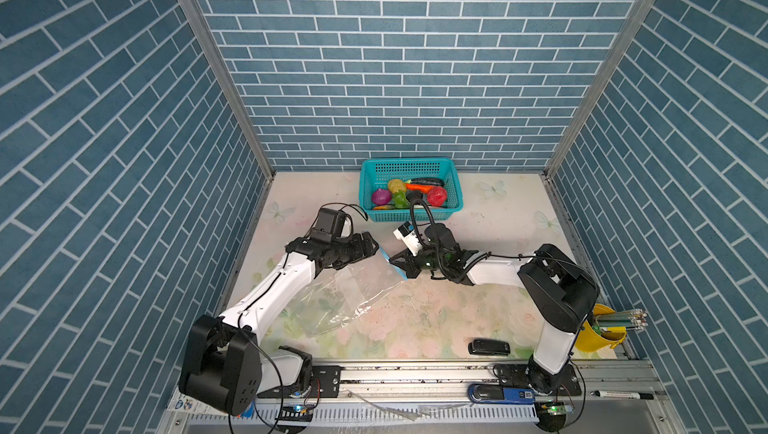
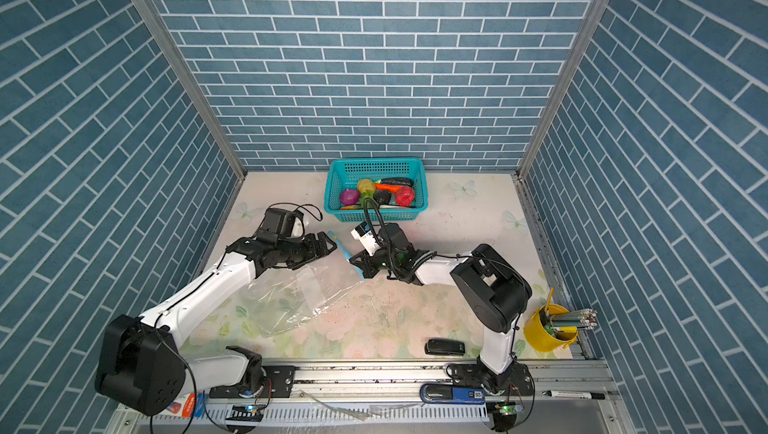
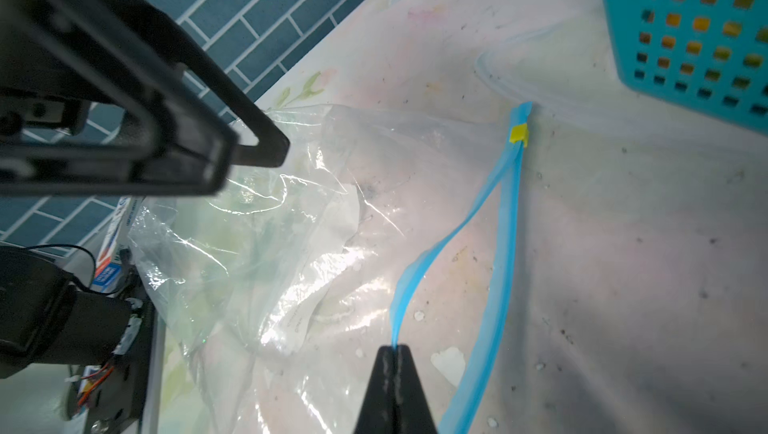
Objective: Place the food in the zip-top bag and seal the zipper
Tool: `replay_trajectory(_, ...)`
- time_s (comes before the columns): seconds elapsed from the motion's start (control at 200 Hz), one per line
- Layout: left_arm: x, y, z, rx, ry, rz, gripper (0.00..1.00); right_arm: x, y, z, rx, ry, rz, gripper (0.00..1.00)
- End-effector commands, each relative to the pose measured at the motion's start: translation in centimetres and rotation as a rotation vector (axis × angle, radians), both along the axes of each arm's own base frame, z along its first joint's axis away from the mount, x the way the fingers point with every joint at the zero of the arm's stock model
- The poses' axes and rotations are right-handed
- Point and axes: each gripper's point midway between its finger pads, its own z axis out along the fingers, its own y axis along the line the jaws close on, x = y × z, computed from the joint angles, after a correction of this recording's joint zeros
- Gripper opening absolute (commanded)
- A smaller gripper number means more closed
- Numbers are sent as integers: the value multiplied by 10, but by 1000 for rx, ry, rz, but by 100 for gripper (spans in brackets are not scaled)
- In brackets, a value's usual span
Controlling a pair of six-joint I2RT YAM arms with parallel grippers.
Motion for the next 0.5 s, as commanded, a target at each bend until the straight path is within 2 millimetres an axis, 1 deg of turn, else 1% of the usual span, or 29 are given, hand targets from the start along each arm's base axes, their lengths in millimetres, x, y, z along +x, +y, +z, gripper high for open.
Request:
replay_trajectory(0.0, -2, -6, -2, -7, 52, -14, 84, -1, 3, 11, -12, -248, 18, 0)
replay_trajectory(0.145, -1, -9, -9, 0, 104, -22, 79, -9, 5, 7, -49, -415, 41, 0)
replay_trajectory(0.26, 2, -12, -10, 9, 127, -40, 73, -11, 6, 3, -87, -488, 52, 0)
replay_trajectory(0.315, 3, -13, -11, 23, 138, -54, 72, -12, 7, 3, -102, -527, 54, 0)
replay_trajectory(0.42, 3, -10, -15, 76, 181, -82, 68, -14, 8, 4, -126, -605, 60, 0)
replay_trajectory(0.495, 4, -11, -17, 99, 206, -107, 67, -17, 9, 4, -139, -662, 68, 0)
